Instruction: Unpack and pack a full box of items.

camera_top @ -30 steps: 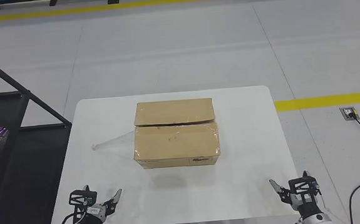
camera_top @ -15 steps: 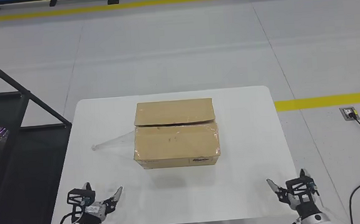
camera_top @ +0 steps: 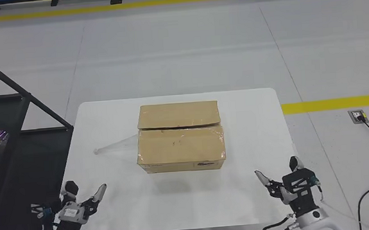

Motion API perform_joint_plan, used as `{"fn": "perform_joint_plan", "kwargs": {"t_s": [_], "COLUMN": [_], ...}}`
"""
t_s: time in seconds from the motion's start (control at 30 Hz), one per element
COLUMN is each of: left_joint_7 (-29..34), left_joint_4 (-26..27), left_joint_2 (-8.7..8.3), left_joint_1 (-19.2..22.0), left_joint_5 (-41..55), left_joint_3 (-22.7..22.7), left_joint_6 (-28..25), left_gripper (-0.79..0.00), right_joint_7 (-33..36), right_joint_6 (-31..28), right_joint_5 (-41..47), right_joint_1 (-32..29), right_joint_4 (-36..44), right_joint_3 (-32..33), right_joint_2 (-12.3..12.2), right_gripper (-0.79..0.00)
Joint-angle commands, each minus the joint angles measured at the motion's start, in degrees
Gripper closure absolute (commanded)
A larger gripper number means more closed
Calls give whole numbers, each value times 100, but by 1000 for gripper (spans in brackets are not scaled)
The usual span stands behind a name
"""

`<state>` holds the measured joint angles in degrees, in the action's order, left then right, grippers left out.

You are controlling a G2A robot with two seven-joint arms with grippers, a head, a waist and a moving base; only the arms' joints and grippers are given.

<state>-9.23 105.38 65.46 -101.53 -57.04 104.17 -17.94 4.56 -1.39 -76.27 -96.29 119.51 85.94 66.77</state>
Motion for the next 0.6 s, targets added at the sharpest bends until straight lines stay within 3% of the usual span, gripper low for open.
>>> {"fn": "perform_joint_plan", "kwargs": {"t_s": [0.0, 0.37, 0.57], "left_joint_7": [5, 5, 475], "left_joint_4": [-1, -1, -135], "left_joint_2": [-4, -4, -20], "left_joint_1": [-27, -27, 406], "left_joint_5": [36, 36, 783], "left_joint_3": [50, 50, 49], "left_joint_6": [-73, -73, -465], "left_gripper": [-785, -785, -785], "right_joint_7": [77, 10, 158], "right_joint_6": [-6, -128, -915], "right_joint_5": [-132, -51, 1314], "right_joint_1": [37, 42, 612], "right_joint_4": [28, 65, -125], "right_joint_3": [-44, -87, -321], "right_joint_2": [0, 2, 45], "right_gripper": [-785, -785, -785]}}
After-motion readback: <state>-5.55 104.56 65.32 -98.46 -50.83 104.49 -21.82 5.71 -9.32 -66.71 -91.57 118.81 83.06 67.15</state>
